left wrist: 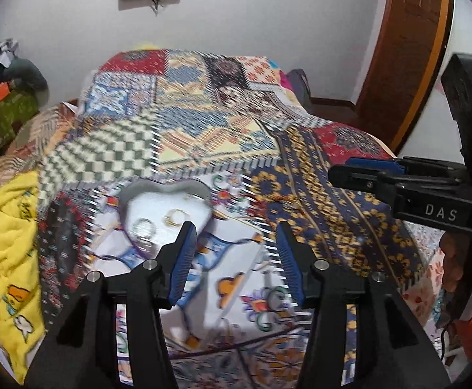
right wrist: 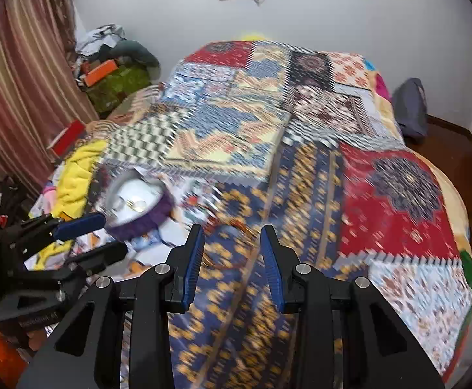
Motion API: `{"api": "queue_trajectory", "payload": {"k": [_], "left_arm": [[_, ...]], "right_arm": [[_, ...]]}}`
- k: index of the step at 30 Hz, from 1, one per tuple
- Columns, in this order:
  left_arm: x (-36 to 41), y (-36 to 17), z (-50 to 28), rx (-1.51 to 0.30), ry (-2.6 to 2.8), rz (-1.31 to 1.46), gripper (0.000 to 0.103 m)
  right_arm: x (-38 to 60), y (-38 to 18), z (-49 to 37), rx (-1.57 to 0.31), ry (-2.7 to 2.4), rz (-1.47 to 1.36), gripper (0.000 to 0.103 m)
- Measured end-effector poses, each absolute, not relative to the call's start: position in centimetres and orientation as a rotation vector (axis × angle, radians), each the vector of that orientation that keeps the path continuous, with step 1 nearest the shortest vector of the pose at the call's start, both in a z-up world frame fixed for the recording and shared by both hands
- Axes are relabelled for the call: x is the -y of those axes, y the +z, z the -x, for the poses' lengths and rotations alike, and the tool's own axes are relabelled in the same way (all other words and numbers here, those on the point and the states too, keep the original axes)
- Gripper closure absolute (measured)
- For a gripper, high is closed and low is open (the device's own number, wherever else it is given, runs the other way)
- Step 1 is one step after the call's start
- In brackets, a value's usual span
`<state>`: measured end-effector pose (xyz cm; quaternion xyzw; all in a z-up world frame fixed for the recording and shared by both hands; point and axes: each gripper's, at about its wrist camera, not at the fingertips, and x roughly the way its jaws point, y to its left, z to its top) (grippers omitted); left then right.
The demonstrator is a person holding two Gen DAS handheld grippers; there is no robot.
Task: Organize jewelry
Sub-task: 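Move the left tool to the red beaded bracelet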
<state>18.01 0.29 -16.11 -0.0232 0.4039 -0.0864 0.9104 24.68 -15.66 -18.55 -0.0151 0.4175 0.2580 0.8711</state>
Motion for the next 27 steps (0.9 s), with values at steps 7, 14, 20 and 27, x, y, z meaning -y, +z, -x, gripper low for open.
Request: {"api": "queue_trajectory", "payload": {"k": [7, 14, 20, 27], "left_arm": [[1.5, -19.3, -19.8, -0.944, -0.226, 0.095, 0.053], [3.0, -22.1, -22.2, -1.039, -0.272, 0.144, 0.053], [5.9, -23.1, -24.0, -1.050, -0.298, 0.039, 0.037], [7.9, -24.0, -25.6, -1.026, -0.256, -0.090, 0.035]], "right_arm": [[18.3, -20.7, -24.3, -0.936, 0.518, 0.028, 0.070], [19.4, -21.8, -24.4, -0.962, 0.524, 0.007, 0.070], [20.0, -21.9, -24.5, -0.960, 0.531, -0.020, 0.070], [20.7, -21.9, -24.6, -0.960, 0.525, -0.043, 0.070]]}}
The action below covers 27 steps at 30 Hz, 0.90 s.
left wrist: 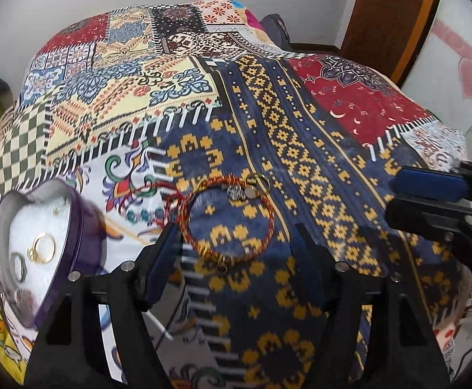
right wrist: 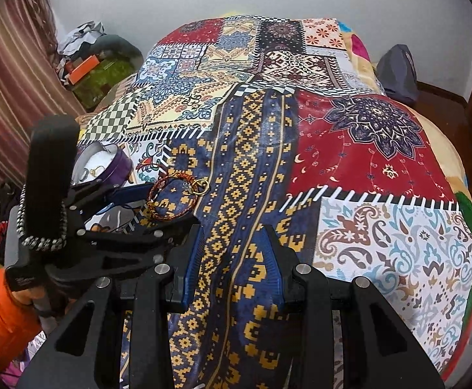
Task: Organize jewelry
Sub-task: 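Move the left tool to the red beaded bracelet, then close the left tool on the red beaded bracelet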
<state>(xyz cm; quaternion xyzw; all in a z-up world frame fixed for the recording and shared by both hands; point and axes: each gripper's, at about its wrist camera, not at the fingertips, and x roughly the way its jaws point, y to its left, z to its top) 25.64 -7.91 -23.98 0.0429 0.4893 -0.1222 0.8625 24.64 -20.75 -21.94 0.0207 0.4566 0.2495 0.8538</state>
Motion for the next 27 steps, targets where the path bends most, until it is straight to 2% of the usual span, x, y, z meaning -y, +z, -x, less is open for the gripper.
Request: {"api": "queue_trajectory", "payload": {"k": [3, 8, 17, 19, 27], "left_arm": [[7.9, -24.1, -26.2, -1.014, -0.244, -0.092, 0.042], [7.1, -23.9, -26.6, -1.003, -0.228, -0.063, 0.070], [5.7, -22.8, -24.3, -0.993, -0.242, -0.032, 0.097], [5.1, -22.6, -23.8, -0.994, -0.245, -0.012, 0.101], [1.9, -20.6, -22.0, -0.954, -0.254, 0.101, 0.101]], "right_arm": [[21.1, -21.8, -24.6, -0.960, 0.525, -0.059, 0.070], [21.0, -21.4, -24.3, -0.956, 0.521, -0.045, 0.070], [20.1, -21.6, -24.6, -0.967, 0.539, -0.047, 0.070], [19.5, -21.6, -24.6, -0.966, 0.548, -0.040, 0.070], [16.4, -21.8, -24.7, -0.973, 0.596, 0.009, 0.070]]}}
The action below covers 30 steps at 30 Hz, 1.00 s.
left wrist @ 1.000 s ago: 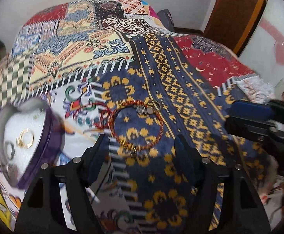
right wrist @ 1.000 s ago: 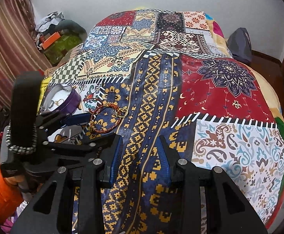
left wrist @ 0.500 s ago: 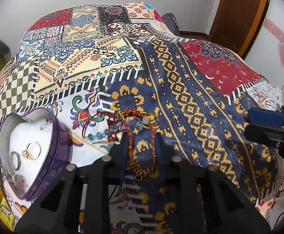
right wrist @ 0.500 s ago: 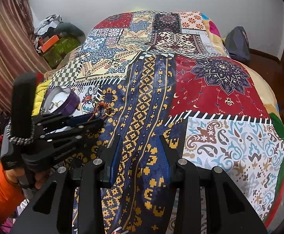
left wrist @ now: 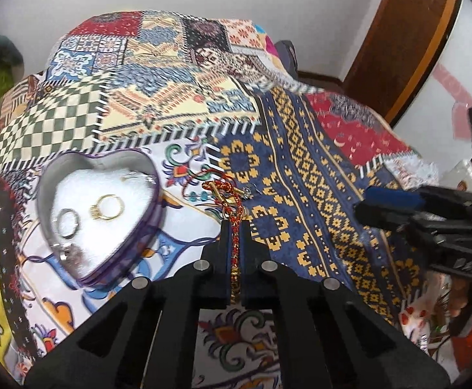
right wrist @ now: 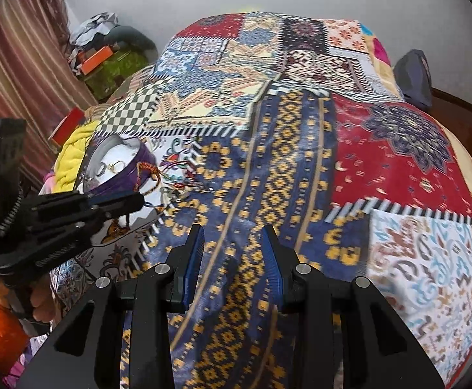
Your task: Organize jewelry
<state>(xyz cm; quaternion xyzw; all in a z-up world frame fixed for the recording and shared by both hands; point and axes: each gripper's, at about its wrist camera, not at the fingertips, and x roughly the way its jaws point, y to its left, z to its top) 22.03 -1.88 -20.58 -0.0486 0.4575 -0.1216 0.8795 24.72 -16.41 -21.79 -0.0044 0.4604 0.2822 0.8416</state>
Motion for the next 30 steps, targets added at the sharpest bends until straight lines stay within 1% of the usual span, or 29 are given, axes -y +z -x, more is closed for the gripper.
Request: {"api": "queue_trajectory", "payload": {"k": [8, 16, 23, 26, 28, 30], "left_arm": [[-0.3, -20.2, -20.4, -0.931, -0.223, 0.128, 0.101], [-2.6, -20.2, -19.7, -0.910, -0.192, 0.158, 0.101], [-3.3, -20.1, -19.7, -0.893, -0.185, 0.175, 0.101], [-3.5, -20.2, -19.7, -0.890, -0.187, 0.181, 0.101], [-3.6, -20.2, -19.7, -0.889, -0.187, 0.185, 0.101], [-3.6, -20.2, -19.6, -0.890, -0.187, 0.190, 0.101]], "right_arm": [[12.7, -22.6, -25.7, -0.984, 0.637, 0.088, 0.070], [9.3, -24.7, -26.8, -1.053, 0.703, 0.110, 0.070], [8.9, -25.4, -27.7, -1.040, 0.683, 0.089, 0.071], [8.5, -25.4, -27.6, -1.018, 0.663, 0.113, 0.078], [8.8, -25.4, -27.7, -1.017, 0.660, 0.102, 0.088], [8.9, -25.3, -27.9, -1.026, 0.662, 0.082, 0.090]]}}
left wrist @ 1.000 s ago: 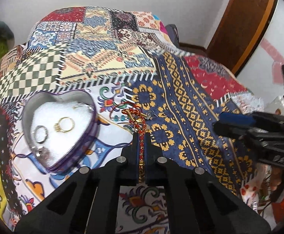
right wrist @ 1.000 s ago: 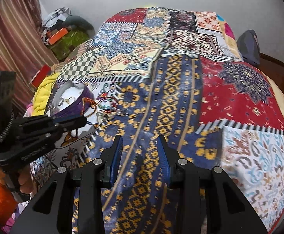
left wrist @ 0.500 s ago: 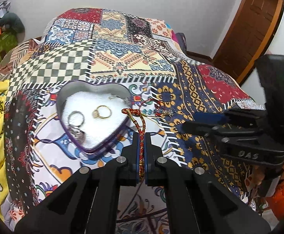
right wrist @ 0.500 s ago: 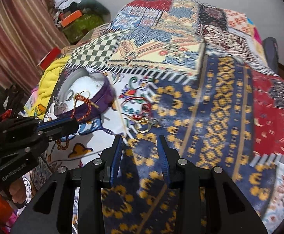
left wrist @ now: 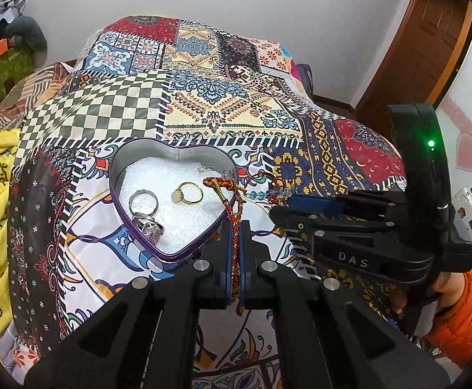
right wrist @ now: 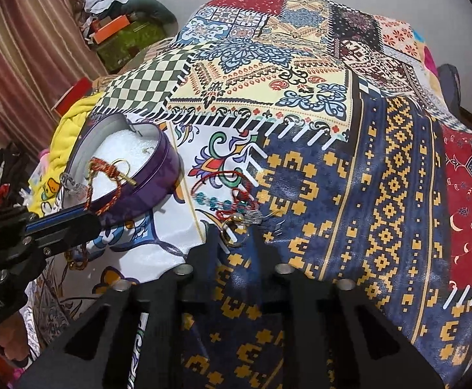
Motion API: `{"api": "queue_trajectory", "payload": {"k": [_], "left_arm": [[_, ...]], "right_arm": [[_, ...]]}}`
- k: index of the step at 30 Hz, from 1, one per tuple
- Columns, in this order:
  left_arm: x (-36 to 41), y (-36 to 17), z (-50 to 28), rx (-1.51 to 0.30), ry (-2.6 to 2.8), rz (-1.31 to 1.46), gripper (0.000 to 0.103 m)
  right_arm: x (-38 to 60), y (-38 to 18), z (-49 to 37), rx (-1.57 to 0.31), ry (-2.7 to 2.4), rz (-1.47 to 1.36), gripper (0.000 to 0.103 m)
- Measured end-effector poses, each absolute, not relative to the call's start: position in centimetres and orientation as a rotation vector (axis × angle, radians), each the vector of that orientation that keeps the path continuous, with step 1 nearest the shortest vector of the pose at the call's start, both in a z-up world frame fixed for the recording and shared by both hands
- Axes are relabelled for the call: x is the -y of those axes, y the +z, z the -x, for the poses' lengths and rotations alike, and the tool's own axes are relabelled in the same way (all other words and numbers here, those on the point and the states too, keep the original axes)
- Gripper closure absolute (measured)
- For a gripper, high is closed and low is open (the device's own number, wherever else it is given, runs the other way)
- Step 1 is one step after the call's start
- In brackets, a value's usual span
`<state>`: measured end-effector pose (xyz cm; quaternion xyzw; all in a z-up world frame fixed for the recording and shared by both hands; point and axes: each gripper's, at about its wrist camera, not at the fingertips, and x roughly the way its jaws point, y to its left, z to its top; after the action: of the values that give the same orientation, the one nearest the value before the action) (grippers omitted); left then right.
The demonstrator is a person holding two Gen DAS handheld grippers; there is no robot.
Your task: Organize jewelry
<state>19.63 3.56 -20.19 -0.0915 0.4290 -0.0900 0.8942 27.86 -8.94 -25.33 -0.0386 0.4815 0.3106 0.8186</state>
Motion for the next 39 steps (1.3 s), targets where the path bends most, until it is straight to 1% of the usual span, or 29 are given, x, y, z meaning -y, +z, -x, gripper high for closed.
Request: {"api": "queue_trajectory", "payload": {"k": [3, 14, 17, 19, 21, 23, 39], "left_arm": [[-3.6, -20.0, -19.4, -0.887, -0.182, 0.196, 0.101], [-4.3, -17.8, -18.3, -0.843, -0.151, 0.189, 0.101], [-4.6, -17.1, -18.0, -0.826, -0.143, 0.190, 0.101], [-4.7, -16.8, -17.7, -0.818, -0.139, 0.190, 0.101], [-4.8, -16.6, -17.5, -0.814, -0.134, 0.187, 0.101], [-4.8, -16.5, -17.4, -0.814, -0.132, 0.185, 0.101], [-6.3, -18.3, -18.2, -0.845, -0.110, 0.212, 0.101]], "right_arm": [[9.0, -25.1, -27.6, -1.021, 0.658, 0.073, 0.097], [10.1, -22.8, -25.1, -0.970, 0.657, 0.089, 0.098], [10.2, -22.8, -25.1, -1.024, 0.697, 0.087, 0.098], [10.2, -23.3, -25.3, -1.062, 0.717, 0.080, 0.097], [10.0, -23.8, -25.4, -1.079, 0.695, 0.100, 0.088], [9.9, -24.3, -25.6, -1.068, 0.652, 0.130, 0.082], [9.3, -25.4, -28.9, -0.999, 0.608, 0.190, 0.082]]}}
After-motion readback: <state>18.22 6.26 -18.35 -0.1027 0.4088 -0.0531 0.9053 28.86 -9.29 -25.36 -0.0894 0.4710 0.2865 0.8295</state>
